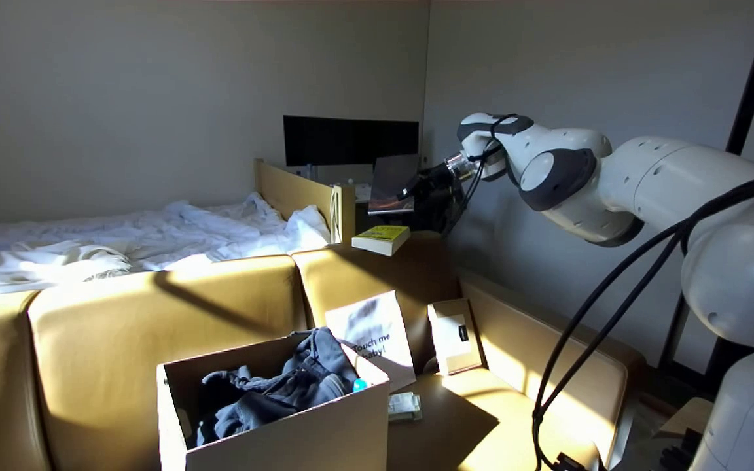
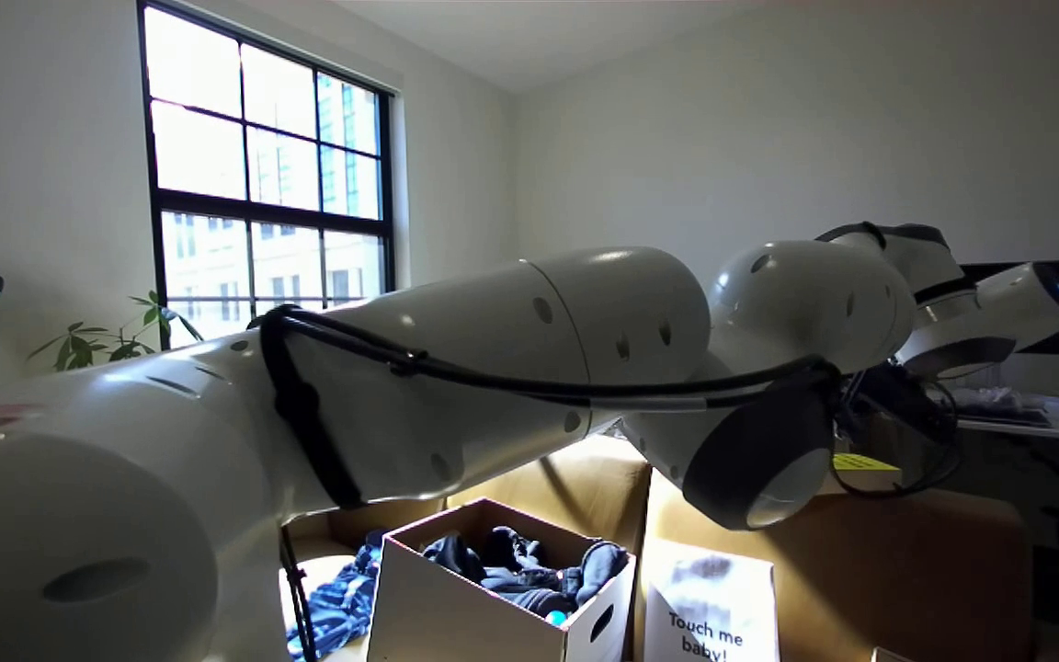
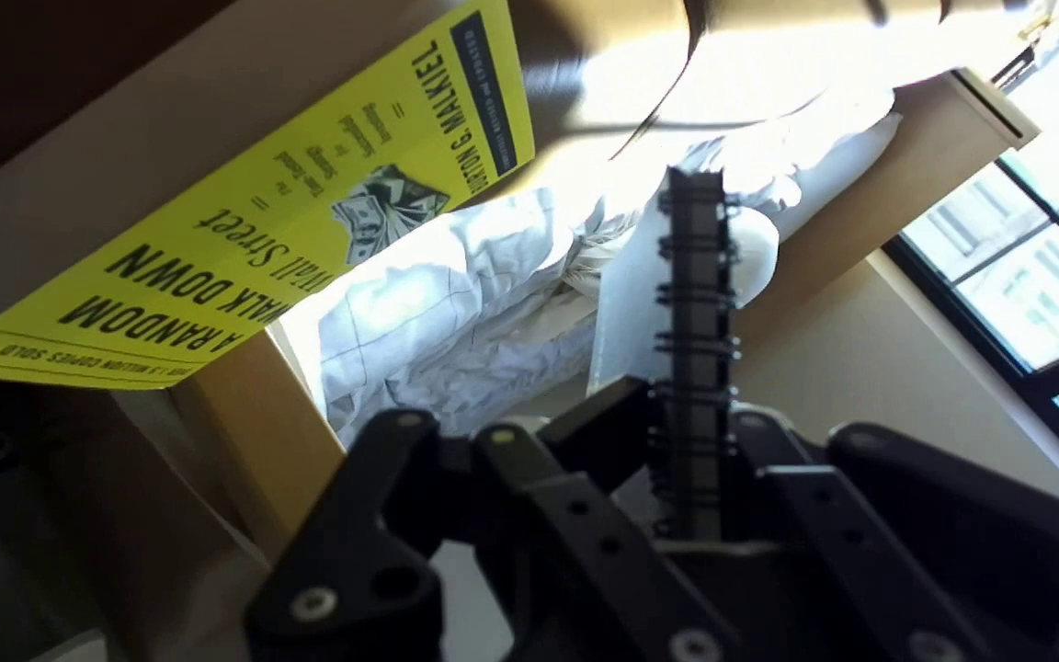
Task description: Take the book out of the box and place it on the backrest of the sofa
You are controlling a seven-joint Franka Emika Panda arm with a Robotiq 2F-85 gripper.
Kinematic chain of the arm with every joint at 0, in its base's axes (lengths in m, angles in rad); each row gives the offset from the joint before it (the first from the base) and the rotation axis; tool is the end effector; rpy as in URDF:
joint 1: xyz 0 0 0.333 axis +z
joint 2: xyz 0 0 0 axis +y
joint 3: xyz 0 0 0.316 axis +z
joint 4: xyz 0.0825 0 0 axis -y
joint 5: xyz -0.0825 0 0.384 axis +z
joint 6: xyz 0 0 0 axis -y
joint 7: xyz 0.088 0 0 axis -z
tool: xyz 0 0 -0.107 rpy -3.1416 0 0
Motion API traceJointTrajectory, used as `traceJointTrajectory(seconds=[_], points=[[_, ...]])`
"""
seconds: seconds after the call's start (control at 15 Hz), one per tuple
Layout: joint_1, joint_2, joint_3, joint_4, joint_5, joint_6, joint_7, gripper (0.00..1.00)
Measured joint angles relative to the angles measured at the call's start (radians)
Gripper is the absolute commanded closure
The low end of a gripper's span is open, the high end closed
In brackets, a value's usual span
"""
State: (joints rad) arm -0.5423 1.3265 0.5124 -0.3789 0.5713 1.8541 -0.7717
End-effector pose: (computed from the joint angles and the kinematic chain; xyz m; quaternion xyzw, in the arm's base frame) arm 0.7763 -0.2809 0.3305 -0.8575 -0.0833 -0.3390 0.3779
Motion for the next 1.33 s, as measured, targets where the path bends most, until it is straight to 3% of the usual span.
traceJointTrajectory(seconds=[0.2, 0.27, 0.4, 0.6, 0.67, 0.87, 1.13, 1.2, 1.33], points=[[-0.01, 0.027, 0.047, -0.001, 0.07, 0.017, 0.039, 0.97], [-0.005, 0.036, 0.068, -0.002, 0.094, 0.021, 0.05, 0.88], [0.012, 0.05, 0.102, -0.003, 0.124, 0.036, 0.052, 0.88], [0.025, 0.055, 0.114, -0.003, 0.13, 0.046, 0.052, 0.88], [0.024, 0.055, 0.114, -0.003, 0.131, 0.046, 0.052, 0.97], [0.022, 0.058, 0.11, -0.003, 0.13, 0.046, 0.053, 0.97], [0.01, 0.083, 0.113, -0.017, 0.132, -0.001, 0.183, 0.97], [0.004, 0.091, 0.119, -0.021, 0.143, -0.007, 0.212, 0.88], [-0.003, 0.103, 0.133, -0.021, 0.165, -0.006, 0.236, 0.88]])
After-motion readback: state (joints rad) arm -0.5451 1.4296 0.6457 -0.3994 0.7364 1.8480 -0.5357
